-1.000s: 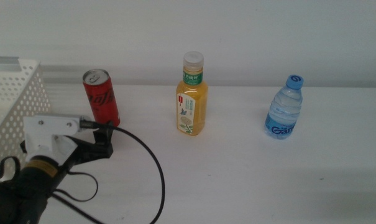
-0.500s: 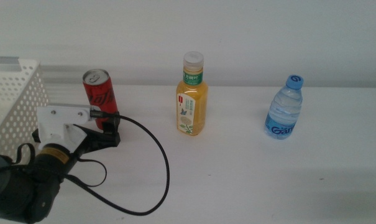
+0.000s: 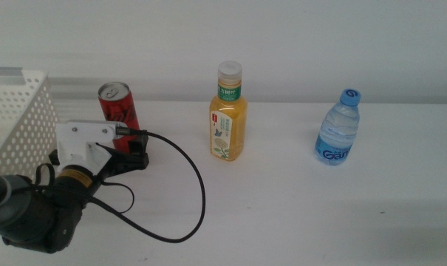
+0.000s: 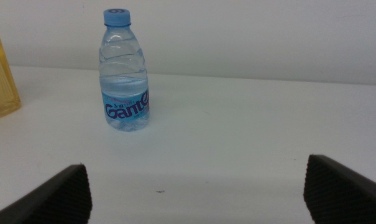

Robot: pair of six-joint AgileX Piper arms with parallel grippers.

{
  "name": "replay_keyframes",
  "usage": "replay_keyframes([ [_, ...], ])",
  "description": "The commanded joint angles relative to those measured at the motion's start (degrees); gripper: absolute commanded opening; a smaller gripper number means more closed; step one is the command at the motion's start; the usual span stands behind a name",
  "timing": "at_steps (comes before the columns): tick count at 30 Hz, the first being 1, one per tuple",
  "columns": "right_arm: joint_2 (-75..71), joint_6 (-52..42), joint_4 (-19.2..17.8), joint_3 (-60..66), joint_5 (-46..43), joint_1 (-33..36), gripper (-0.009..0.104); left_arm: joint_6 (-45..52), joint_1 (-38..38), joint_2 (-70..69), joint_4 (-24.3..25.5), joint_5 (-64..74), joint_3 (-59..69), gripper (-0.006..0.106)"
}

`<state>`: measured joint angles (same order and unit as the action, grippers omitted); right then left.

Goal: Use arms to grab the bottles and put them into the dustbin to the left of the table.

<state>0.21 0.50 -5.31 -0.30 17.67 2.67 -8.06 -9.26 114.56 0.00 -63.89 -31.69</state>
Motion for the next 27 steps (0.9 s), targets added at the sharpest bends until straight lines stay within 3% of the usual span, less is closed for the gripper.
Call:
replay_keyframes([
  [1, -2.29, -0.5, -0.59, 2.47, -0.53, -0.26, 0.09, -0.89, -0.5, 0.74, 0.0, -0.35, -0.96, 0.094],
  [27, -2.29, -0.5, -0.59, 2.47, -0.53, -0.26, 0.09, -0.87, -0.5, 8.0, 0.0, 0.94, -10.41, 0.094],
])
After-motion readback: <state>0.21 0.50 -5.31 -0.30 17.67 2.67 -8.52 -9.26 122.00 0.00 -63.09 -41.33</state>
